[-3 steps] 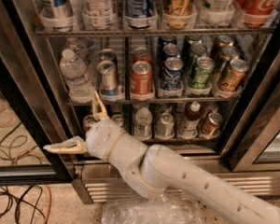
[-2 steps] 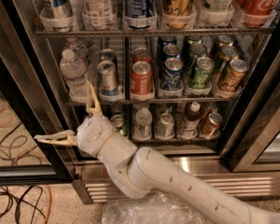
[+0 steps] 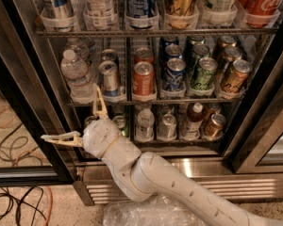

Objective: Pick water bottle from middle shelf of fridge

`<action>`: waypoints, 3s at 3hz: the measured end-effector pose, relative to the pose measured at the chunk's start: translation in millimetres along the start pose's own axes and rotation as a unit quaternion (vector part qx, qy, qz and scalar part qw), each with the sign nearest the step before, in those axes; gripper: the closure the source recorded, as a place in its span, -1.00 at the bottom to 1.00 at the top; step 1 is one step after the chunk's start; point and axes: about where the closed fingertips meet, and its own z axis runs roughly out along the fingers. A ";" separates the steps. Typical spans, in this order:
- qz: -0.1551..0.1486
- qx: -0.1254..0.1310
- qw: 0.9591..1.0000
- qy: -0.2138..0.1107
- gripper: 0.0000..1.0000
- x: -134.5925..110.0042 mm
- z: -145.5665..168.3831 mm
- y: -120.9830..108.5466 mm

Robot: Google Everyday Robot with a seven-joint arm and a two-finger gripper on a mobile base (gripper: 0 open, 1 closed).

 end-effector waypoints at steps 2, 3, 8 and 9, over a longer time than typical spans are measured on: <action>0.029 0.047 0.998 -0.017 -1.00 -10.3 -3.4 5.2; 0.034 0.074 0.997 0.000 -1.00 -12.3 -10.7 13.9; 0.045 0.149 0.986 0.053 -1.00 7.2 -19.0 -2.7; 0.045 0.149 0.986 0.053 -0.67 7.2 -19.0 -2.7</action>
Offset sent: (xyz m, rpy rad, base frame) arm -0.0170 -0.0052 0.0019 0.1865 0.0801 -0.1503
